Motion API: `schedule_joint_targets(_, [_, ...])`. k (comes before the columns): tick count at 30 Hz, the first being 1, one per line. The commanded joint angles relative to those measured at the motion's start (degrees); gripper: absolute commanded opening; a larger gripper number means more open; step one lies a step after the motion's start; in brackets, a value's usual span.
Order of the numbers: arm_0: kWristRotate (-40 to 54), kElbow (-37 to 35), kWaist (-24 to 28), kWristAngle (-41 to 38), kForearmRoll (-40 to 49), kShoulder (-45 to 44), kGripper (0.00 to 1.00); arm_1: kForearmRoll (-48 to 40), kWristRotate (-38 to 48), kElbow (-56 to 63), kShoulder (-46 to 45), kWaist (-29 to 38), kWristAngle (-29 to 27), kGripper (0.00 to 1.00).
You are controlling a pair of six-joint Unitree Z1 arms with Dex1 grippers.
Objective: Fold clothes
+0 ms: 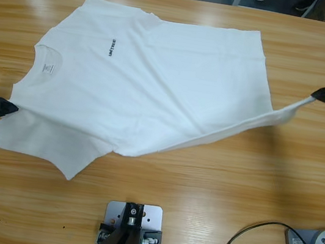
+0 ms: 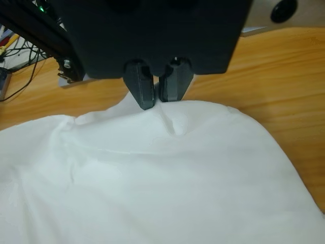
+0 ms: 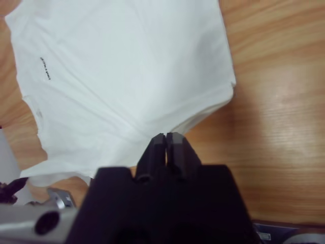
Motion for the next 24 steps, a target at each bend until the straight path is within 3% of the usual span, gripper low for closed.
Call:
schedule_joint_targets(1, [4.4, -3.0, 5.2, 0.6, 2.6, -1.0, 0.0, 3.3, -3.4, -2.6, 2.4, -1.1, 1.0, 0.0])
schedule_joint_targets(12, [6.9, -5.4, 7.4, 0.4, 3.6, 0.2, 0.0, 6.0, -6.2, -4.9, 4.6, -1.3, 1.1, 0.0])
schedule_joint_targets(15, [7.0, -5.4, 7.4, 0.3, 3.6, 0.2, 0.0, 5.7, -7.2, -4.6, 8.9, -1.3, 5.3, 0.0])
schedule_joint_targets(16, [7.0, -5.3, 7.4, 0.2, 3.6, 0.2, 0.0, 5.7, -7.7, -4.7, 11.4, -1.4, 7.5, 0.15])
schedule_joint_targets(17, [7.1, -5.4, 7.4, 0.2, 3.7, 0.2, 0.0, 5.6, -8.7, -5.0, 13.7, -1.4, 9.1, 0.487])
schedule_joint_targets(18, [7.1, -5.4, 7.4, 0.1, 3.9, 0.2, 0.0, 5.6, -10.1, -5.4, 15.4, -1.4, 9.9, 0.675])
schedule_joint_targets(19, [7.2, -5.4, 7.4, 0.1, 4.0, 0.1, 0.0, 5.5, -11.3, -5.8, 16.5, -1.4, 10.3, 0.771])
schedule_joint_targets(24, [7.4, -5.1, 7.4, 0.1, 4.6, 0.1, 0.0, 5.7, -15.3, -8.0, 20.2, -1.4, 10.5, 0.789])
